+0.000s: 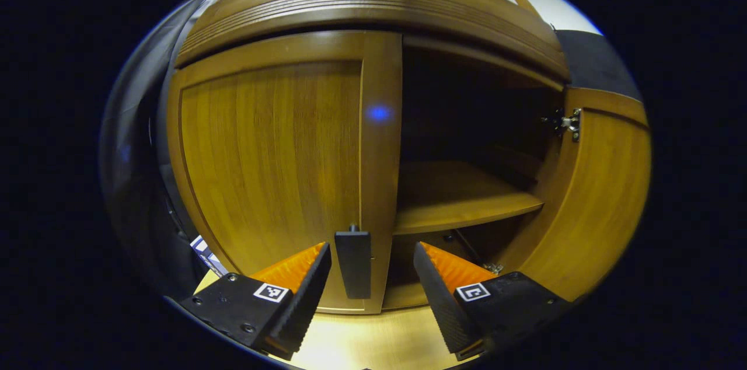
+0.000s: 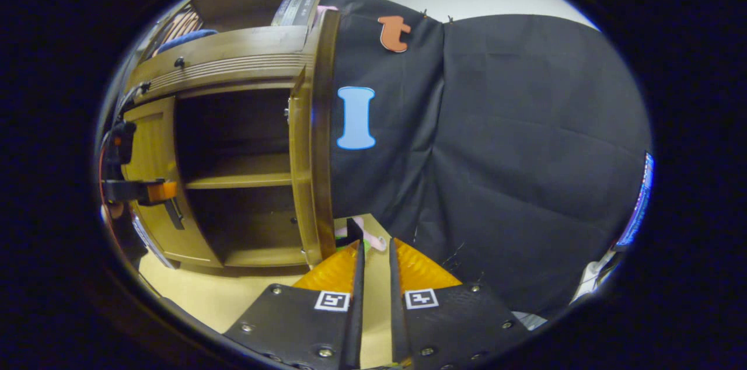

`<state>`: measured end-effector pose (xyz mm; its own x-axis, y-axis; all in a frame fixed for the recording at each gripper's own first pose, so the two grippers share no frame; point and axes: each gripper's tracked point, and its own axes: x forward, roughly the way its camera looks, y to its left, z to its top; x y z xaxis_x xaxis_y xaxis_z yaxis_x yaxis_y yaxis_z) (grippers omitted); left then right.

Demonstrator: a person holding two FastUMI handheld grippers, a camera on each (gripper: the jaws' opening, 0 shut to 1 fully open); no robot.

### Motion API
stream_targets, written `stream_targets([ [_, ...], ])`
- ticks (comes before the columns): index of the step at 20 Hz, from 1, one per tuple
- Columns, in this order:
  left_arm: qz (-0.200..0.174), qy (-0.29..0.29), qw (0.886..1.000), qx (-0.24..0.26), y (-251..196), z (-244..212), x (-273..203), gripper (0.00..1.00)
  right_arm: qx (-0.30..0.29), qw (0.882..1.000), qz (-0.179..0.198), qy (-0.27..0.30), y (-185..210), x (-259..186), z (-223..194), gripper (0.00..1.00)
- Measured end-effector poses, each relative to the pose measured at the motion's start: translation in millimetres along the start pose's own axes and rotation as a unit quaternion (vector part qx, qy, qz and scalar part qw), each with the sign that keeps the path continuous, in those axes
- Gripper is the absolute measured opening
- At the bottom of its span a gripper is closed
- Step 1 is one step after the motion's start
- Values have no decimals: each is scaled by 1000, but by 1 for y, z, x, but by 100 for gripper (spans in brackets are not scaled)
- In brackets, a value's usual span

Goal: Open the right door of the double-door shoe cabinet with the right hand, and open the left door with the left hand.

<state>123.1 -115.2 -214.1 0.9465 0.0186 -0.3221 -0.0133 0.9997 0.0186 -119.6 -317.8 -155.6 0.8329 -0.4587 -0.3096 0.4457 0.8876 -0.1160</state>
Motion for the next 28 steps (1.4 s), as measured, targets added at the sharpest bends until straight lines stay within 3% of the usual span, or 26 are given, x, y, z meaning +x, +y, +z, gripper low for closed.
stream_targets([
  [3,8,14,1000,-5,6,-13,15,83,-5,1000,-5,-16,-2,-4,13,24],
  [6,3,17,1000,-13,7,-15,20,74,6,1000,-2,-25,-3,0,25,21],
  [9,10,11,1000,-16,13,-14,24,51,7,999,-5,-36,-9,0,34,21],
  [10,13,11,1000,-18,15,-14,24,47,6,999,-7,-40,-13,-2,39,24],
  [12,7,7,1000,-24,13,-14,24,37,6,999,-7,-47,-18,-6,47,20],
  [17,11,-1,1000,-29,16,-16,15,32,18,997,-5,-74,-28,-21,71,20],
  [25,10,-7,999,-33,20,-24,-16,37,22,995,7,-96,-33,-35,88,20],
  [28,10,-7,999,-39,23,-27,-29,34,26,994,16,-108,-30,-40,99,20],
])
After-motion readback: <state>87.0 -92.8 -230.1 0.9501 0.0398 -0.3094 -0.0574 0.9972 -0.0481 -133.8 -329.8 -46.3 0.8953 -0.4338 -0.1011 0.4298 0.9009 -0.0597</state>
